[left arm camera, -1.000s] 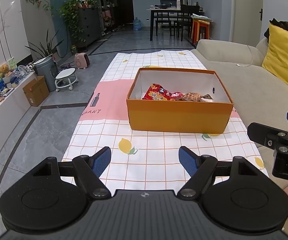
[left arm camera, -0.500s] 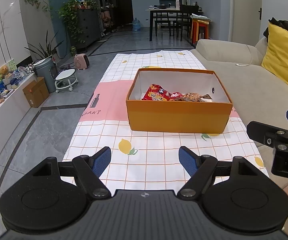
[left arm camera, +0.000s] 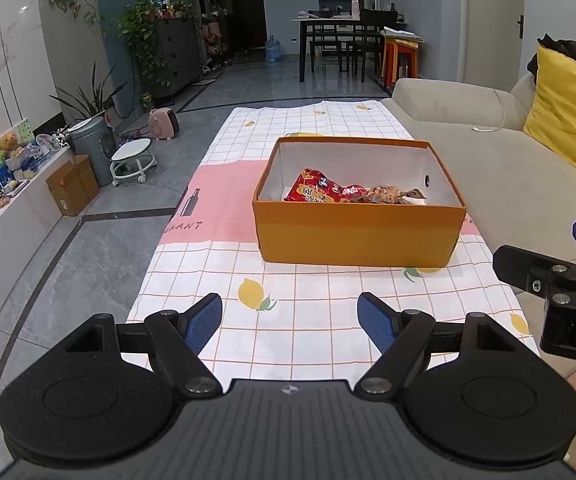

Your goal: Organize snacks

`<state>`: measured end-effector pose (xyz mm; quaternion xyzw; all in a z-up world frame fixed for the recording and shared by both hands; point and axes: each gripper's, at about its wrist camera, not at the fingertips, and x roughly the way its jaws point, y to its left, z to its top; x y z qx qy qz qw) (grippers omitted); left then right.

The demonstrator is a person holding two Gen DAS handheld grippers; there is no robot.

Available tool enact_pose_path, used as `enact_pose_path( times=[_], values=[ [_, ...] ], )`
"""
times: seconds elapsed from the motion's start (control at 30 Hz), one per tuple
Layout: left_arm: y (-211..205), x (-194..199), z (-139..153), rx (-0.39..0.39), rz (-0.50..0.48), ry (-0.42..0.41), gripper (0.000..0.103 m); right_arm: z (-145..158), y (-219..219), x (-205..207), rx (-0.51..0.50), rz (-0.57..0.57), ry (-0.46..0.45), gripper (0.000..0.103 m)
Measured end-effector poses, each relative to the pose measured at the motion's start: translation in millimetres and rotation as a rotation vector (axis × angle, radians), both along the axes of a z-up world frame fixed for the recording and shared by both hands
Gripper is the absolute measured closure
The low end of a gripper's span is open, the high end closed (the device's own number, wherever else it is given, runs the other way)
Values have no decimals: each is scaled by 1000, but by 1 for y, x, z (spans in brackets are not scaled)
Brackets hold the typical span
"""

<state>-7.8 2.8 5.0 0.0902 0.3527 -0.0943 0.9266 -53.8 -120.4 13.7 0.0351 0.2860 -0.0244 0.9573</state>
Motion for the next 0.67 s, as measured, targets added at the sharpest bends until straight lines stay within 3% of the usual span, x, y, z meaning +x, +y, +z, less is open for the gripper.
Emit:
enact_pose_path(
  times=[0.67],
  values=[
    [1,1,4,-3,-10,-1,13,0,0,1,3,-9,-1,13]
  ],
)
